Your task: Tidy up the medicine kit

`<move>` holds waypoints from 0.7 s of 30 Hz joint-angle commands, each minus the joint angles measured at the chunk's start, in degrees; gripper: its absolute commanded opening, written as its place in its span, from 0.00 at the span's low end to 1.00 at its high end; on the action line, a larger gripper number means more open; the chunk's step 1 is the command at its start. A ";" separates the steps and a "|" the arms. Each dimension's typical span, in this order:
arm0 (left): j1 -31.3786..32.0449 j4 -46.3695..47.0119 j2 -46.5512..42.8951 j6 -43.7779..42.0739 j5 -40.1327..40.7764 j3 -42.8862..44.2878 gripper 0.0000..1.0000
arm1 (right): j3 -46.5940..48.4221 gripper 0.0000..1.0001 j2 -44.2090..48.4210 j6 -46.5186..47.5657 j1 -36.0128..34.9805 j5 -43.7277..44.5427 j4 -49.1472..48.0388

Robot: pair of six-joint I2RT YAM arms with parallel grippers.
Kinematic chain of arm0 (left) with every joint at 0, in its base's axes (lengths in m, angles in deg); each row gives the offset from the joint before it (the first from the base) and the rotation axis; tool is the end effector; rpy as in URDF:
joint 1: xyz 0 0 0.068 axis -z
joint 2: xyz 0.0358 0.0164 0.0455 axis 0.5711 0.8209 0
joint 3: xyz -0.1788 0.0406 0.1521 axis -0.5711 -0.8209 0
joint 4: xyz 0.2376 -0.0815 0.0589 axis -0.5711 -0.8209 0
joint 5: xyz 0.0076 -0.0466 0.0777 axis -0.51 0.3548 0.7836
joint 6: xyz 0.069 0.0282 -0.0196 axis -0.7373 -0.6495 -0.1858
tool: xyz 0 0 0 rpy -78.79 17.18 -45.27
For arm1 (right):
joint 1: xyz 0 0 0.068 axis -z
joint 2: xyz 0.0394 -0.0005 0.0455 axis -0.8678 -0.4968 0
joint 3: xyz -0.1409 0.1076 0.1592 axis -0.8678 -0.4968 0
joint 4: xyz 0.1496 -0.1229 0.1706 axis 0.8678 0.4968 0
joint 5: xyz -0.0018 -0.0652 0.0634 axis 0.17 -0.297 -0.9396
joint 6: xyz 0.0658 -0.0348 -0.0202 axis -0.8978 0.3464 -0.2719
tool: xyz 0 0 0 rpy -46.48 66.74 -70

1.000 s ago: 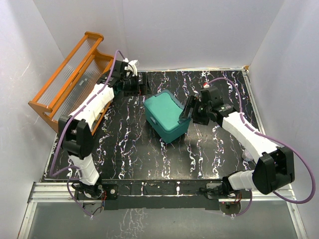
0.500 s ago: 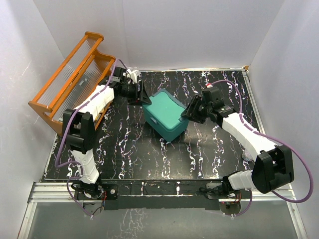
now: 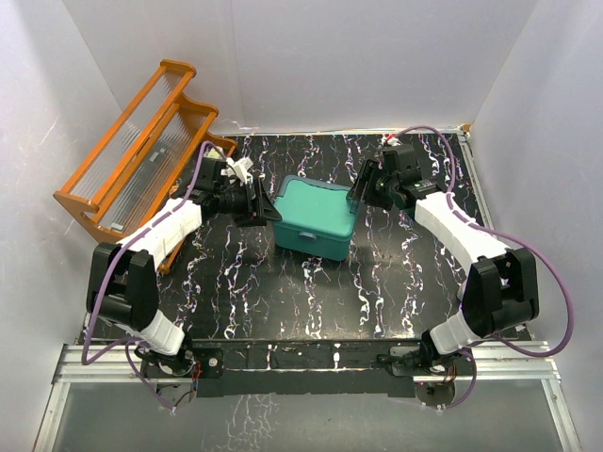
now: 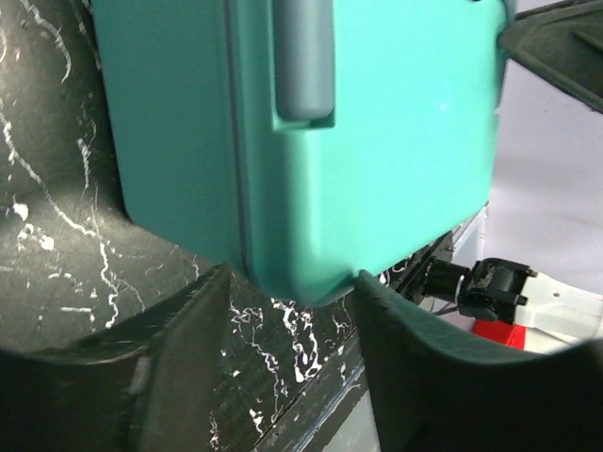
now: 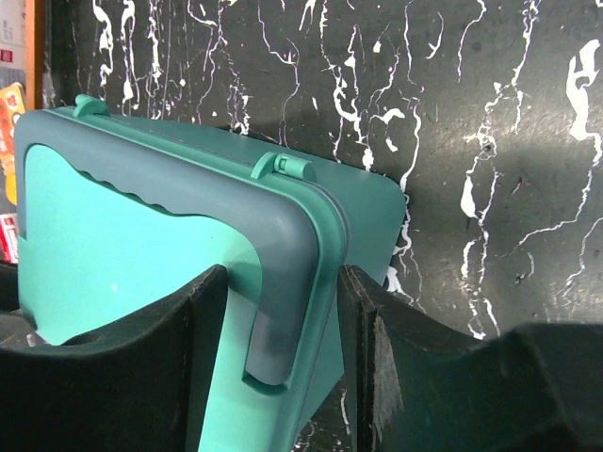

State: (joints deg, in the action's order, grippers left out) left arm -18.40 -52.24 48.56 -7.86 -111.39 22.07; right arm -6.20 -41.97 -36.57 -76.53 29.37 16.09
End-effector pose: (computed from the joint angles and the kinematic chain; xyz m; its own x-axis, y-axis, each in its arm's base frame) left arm 0.3331 -0.1410 0.2055 -0.8640 -0.1210 -0.4887 0.3147 0.6278 -0.7119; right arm 0.3357 0.1077 0.2230 -0.7663 0.3182 -0.5582 0.0340 0.8876 0.4593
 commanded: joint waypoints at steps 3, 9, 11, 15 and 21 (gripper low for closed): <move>0.54 -7.93 -9.05 -1.29 12.29 2.86 0.77 | 5.13 0.65 4.73 4.70 0.82 5.90 2.90; 0.45 -16.26 -18.45 -2.52 17.85 7.20 0.99 | 2.87 0.77 15.16 6.48 1.05 9.03 8.93; 0.45 -17.93 -22.13 -3.55 17.64 7.75 0.99 | 1.13 0.84 19.58 8.36 1.09 8.34 11.04; 0.45 -17.09 -30.31 -3.61 18.20 7.04 0.99 | -0.90 0.92 30.09 12.36 1.05 8.58 15.40; 0.47 -22.30 -37.94 -5.38 28.96 7.00 0.99 | 2.21 0.98 41.36 11.88 1.05 11.17 24.03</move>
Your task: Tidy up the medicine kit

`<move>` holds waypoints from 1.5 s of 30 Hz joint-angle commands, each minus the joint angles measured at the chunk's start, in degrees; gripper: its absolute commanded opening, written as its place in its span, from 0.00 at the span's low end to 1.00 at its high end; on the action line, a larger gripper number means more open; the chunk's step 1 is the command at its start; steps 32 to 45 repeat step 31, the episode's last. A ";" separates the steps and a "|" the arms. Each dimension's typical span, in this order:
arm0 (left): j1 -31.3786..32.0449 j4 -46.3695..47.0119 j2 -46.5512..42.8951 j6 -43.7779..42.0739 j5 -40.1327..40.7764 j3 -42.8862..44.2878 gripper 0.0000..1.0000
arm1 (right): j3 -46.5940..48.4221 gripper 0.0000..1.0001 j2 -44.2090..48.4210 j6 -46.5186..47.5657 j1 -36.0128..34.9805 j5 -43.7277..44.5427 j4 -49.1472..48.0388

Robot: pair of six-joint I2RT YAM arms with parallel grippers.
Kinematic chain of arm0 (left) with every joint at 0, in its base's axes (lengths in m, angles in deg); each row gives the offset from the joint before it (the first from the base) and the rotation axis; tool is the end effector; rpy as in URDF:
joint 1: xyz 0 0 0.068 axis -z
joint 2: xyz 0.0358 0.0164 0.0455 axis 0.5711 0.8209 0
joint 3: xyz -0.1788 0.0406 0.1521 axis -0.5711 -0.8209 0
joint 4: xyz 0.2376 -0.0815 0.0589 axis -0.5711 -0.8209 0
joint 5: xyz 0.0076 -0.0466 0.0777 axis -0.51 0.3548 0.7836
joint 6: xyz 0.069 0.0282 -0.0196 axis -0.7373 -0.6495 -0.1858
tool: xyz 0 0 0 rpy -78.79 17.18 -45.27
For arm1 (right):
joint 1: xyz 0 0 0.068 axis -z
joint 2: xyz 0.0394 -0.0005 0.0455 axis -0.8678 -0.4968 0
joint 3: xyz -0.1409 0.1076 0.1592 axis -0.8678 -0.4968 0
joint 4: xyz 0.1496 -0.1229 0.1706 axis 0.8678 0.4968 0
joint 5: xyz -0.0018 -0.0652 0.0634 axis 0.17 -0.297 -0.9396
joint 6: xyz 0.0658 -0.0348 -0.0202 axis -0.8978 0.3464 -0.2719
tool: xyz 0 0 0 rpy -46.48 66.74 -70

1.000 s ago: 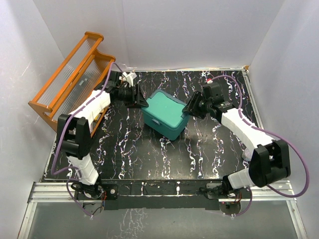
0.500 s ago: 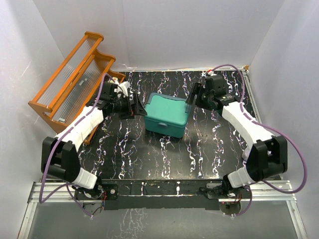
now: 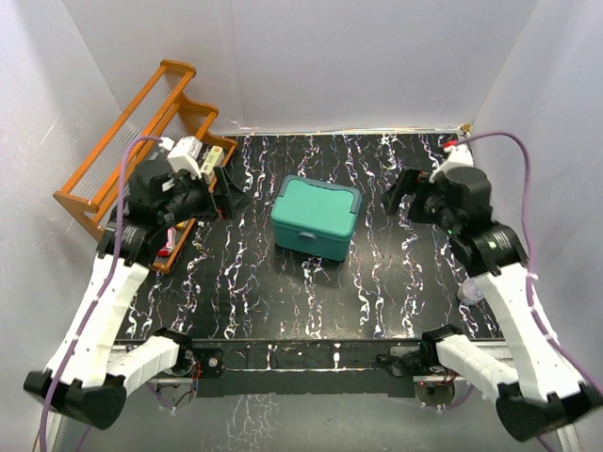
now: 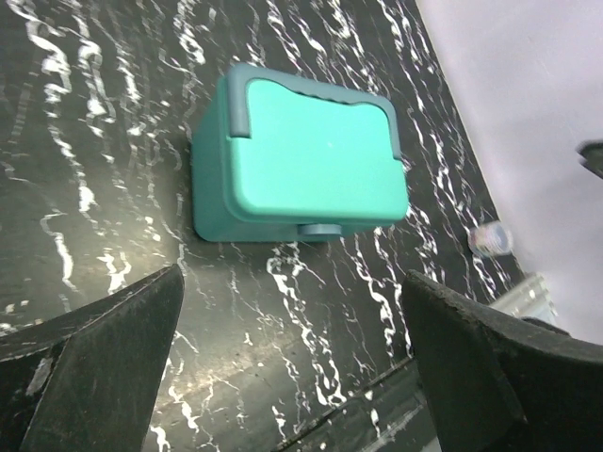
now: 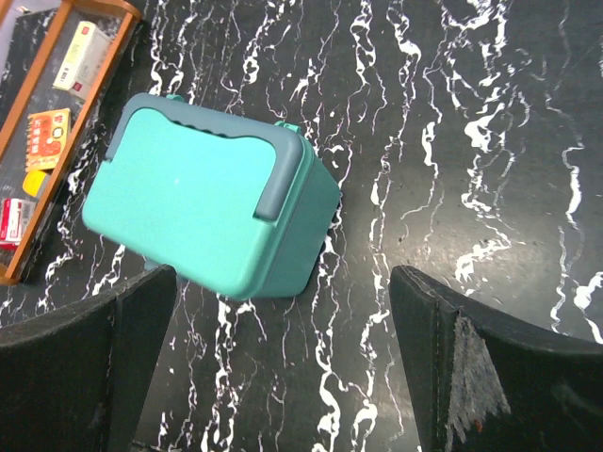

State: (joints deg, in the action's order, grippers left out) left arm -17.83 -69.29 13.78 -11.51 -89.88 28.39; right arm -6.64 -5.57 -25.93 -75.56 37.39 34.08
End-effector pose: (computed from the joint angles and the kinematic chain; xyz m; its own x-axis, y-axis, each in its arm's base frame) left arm 0.2250 -0.0891 0.3813 -0.4684 -0.2611 -0.8440 0.3960 0.7919 -0.4648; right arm 0.2036 0.0558 0.3544 -0.4935 0.2376 -0.8367 -0.0932 0.9420 0.3224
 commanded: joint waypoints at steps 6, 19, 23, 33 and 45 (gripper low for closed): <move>-0.12 -8.12 -10.98 -3.56 11.08 2.39 0.99 | 4.33 0.98 14.13 -0.48 0.06 14.56 8.80; -0.11 -13.33 -21.58 -5.10 14.48 6.45 0.99 | 6.38 0.98 20.79 -2.73 0.08 21.12 11.41; -0.08 -13.64 -23.07 -4.94 15.91 5.13 0.99 | 3.55 0.98 21.51 -1.92 0.06 19.64 8.76; -0.09 -13.97 -23.17 -4.55 17.39 3.40 0.99 | 2.34 0.98 21.12 -2.37 0.06 18.96 7.69; -0.09 -13.97 -23.17 -4.55 17.39 3.40 0.99 | 2.34 0.98 21.12 -2.37 0.06 18.96 7.69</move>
